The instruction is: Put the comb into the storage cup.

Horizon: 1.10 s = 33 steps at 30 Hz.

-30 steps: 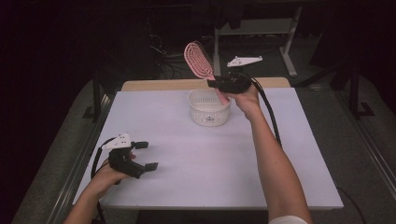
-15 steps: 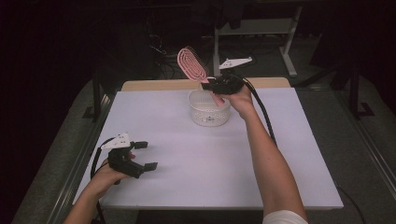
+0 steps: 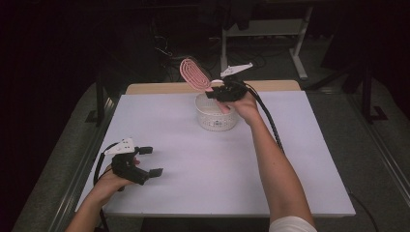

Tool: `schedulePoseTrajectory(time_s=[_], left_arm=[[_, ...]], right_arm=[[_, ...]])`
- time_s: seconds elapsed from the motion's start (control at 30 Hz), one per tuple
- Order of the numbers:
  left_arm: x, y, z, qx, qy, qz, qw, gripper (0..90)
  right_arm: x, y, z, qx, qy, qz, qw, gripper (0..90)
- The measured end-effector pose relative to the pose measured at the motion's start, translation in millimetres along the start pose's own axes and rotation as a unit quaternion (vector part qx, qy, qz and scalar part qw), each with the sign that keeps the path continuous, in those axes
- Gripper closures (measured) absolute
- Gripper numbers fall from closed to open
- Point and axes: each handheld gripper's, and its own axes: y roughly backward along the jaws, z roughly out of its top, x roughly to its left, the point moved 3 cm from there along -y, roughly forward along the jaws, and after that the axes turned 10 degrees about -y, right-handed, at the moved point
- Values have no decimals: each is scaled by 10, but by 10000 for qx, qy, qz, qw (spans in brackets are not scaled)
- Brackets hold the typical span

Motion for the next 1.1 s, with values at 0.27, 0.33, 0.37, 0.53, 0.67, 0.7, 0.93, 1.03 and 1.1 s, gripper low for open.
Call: schedulePoseTrajectory(time_s=[0.27,0.33,0.37,0.53,0.67,0.7,0.93,1.03,1.1], left_arm=[[1,-1,-4,21,-8,-13,10000,0],[1,-2,-3,22,-16,-20,10000,0],[1,-4,-4,21,-16,-25,10000,0],[1,-4,-4,19,-11,-30,10000,0],[3,0,-4,11,-6,-20,10000,0],[4,1,-5,13,-8,-19,10000,0],[4,6,-5,1,-4,-11,10000,0],[4,7,-6,8,-6,-12,10000,0],[3,7,-4,1,-10,-9,10000,0]], right_arm=[[14,-96,-60,266,111,-4,9996,688],[18,-119,-69,342,126,-9,9993,688],[18,-129,-73,393,143,-8,9991,688],[28,-194,-99,674,208,-49,9975,688],[35,-237,-111,792,221,-74,9966,687],[34,-245,-113,812,233,-70,9964,688],[31,-290,-135,965,260,-109,9949,687],[26,-300,-146,1002,233,-113,9946,687],[22,-305,-152,1043,246,-120,9942,687]])
